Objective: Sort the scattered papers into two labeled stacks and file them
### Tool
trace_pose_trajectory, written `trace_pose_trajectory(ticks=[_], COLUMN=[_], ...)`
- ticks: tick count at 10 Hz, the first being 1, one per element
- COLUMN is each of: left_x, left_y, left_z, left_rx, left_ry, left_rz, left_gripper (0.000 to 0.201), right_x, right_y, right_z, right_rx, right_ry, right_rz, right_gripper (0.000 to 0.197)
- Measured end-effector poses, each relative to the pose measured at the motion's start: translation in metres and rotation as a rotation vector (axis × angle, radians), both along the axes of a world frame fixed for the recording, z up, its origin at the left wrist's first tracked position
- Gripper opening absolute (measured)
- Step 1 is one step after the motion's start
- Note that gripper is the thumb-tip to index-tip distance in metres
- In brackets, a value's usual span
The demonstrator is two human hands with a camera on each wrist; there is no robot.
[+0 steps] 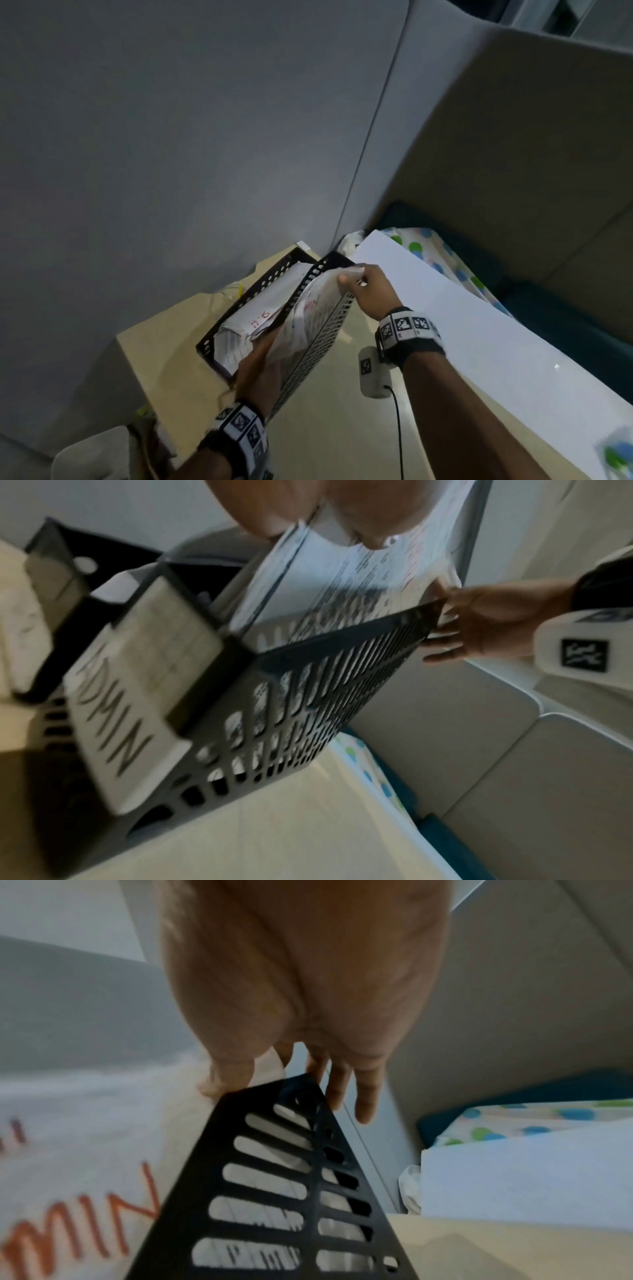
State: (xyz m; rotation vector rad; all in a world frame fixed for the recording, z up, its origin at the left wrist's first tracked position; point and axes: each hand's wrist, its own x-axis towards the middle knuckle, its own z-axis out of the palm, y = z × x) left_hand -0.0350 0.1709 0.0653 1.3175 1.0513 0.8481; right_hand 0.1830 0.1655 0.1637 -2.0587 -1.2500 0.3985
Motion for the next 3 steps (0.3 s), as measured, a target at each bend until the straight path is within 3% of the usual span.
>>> trace_pose_trajectory(ticks=[1, 2, 3], left_x=[0.001, -0.003, -0.022], left_y=[-0.005, -0.001, 0.004], left_z=[0.014, -0.009, -0.018], left_rx=[-0.048, 0.439, 0.487], left_ry=[-0.237, 0.074, 0.131], left_rz=[-0.084, -0.021, 0.088], left_gripper=[0.035, 0.085, 0.112], right_x=[-0.009, -0.009, -0.01], right_y=[-0.003, -0.006, -0.021], right_z=[0.002, 0.002, 0.012], right_rx=[-0.049, -0.069, -0.037], right_ry=[0.079, 0.059, -0.021], right_rz=[-0.086, -0.1, -0.072], right_gripper=[0.046, 0.069, 0.068])
